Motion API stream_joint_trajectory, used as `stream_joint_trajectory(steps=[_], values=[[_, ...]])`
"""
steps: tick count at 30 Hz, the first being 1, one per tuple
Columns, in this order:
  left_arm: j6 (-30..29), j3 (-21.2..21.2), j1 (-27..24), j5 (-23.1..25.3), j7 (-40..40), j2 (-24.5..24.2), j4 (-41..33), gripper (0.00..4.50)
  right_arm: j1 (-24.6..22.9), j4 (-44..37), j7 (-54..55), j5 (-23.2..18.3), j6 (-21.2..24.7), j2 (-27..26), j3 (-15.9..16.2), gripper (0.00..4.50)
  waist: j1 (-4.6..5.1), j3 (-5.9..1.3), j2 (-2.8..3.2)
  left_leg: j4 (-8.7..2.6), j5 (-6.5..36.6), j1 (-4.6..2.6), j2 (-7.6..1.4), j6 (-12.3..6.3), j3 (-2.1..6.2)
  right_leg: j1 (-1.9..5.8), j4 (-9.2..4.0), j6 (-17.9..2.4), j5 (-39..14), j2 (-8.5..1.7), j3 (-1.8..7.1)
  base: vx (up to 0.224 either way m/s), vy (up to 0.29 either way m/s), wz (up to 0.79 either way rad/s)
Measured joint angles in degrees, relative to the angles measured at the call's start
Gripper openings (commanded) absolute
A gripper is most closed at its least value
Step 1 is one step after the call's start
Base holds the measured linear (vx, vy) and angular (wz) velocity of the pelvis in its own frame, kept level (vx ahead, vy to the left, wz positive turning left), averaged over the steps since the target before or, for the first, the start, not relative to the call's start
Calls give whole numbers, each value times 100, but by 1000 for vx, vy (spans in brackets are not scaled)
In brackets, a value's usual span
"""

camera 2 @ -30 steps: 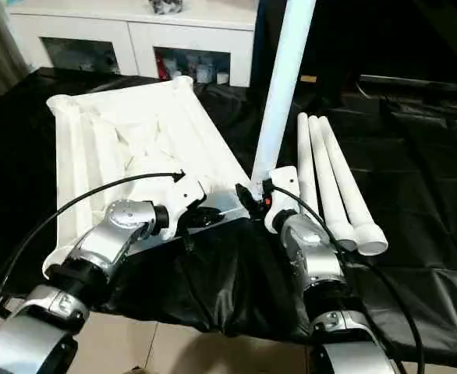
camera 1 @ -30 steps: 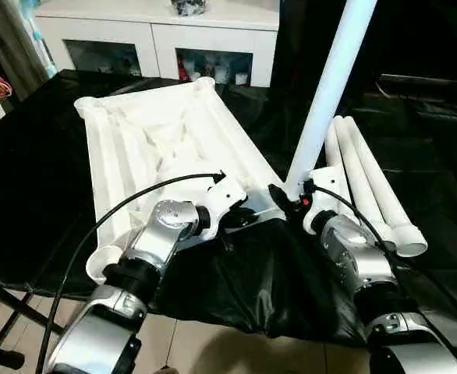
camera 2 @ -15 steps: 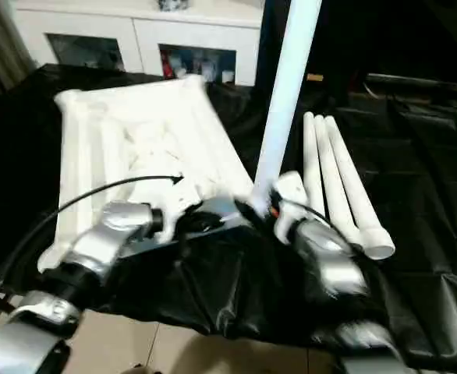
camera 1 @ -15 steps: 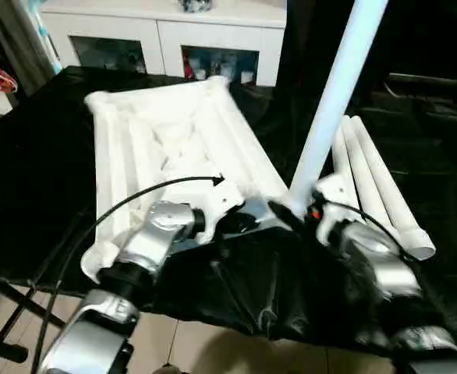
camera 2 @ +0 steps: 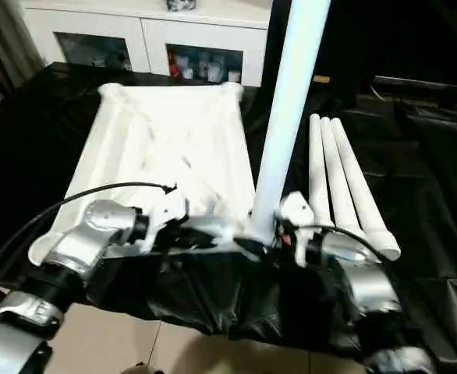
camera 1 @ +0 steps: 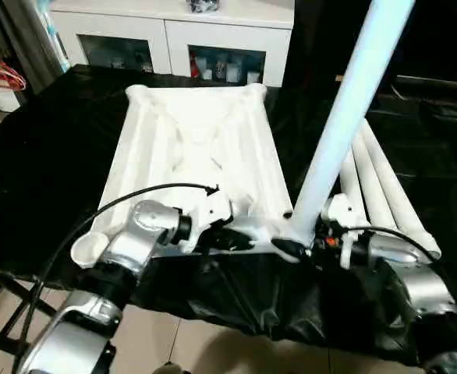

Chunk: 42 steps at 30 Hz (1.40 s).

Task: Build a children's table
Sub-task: Rotate leg to tighten

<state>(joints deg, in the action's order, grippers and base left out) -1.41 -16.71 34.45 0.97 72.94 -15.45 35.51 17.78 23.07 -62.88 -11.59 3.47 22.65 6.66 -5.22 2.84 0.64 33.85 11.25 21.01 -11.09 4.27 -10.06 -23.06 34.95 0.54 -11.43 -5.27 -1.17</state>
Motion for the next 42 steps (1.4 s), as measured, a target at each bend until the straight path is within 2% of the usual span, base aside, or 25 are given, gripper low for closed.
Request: stream_joint_trajectory(steps=[3,8,10,12,14,18,22,24,28,37,42], values=[[12,-2,1,-5,78,-34,2,0,-25,-72,-26,-7,87,4,25,287,5,0,0,1,0,-1,0,0,0,0,1,0,0,0,1,0,0,0],[11,40,1,-15,20,-32,44,0,-3,-32,106,1,114,-91,-8,281,13,0,0,1,0,-3,-1,1,0,1,3,0,0,0,0,0,0,0],[2,124,10,5,-288,20,141,0,100,198,579,105,31,-337,-109,280,48,-1,-1,4,-1,-5,0,2,0,5,9,-5,4,1,4,0,0,0],[-40,231,112,133,-928,201,335,0,438,741,1636,323,-141,-795,-302,279,167,0,-3,4,-2,-4,3,6,1,5,8,-27,21,1,5,-26,0,-3],[-120,230,168,185,-1239,348,384,0,579,943,2183,421,-177,-924,-359,279,216,2,1,-1,-3,-11,6,8,2,0,0,-27,22,0,7,0,0,0],[-313,296,186,355,-2035,654,395,0,929,1432,3226,477,-137,-1322,-585,279,218,-6,12,-9,-3,-16,7,8,4,5,5,-19,28,1,9,0,0,0],[-505,343,189,396,-2500,883,370,0,1179,1755,3733,530,-153,-1477,-714,279,203,-12,19,-8,-3,-7,8,8,3,6,3,-17,32,1,10,0,0,0],[-531,344,189,417,-2583,928,352,0,1254,1895,3750,541,-229,-1518,-812,334,199,-16,25,-7,-3,-3,8,8,3,6,-2,-17,32,0,10,0,0,0],[-531,339,155,423,-2556,930,297,0,1260,1935,3660,518,-297,-1529,-842,367,199,-21,33,-7,-4,-1,8,7,1,5,-7,-16,31,0,10,0,0,0],[-516,315,-13,297,-1777,644,31,0,859,1530,2188,446,-515,-1058,-629,367,186,-29,51,-12,-3,0,4,7,2,-3,-8,-1,22,4,8,0,0,0],[-397,226,-16,149,-1005,375,29,0,408,820,1066,189,-274,-580,-425,367,134,-28,52,-6,-3,0,4,5,2,-4,-17,-1,22,1,6,0,0,0]])
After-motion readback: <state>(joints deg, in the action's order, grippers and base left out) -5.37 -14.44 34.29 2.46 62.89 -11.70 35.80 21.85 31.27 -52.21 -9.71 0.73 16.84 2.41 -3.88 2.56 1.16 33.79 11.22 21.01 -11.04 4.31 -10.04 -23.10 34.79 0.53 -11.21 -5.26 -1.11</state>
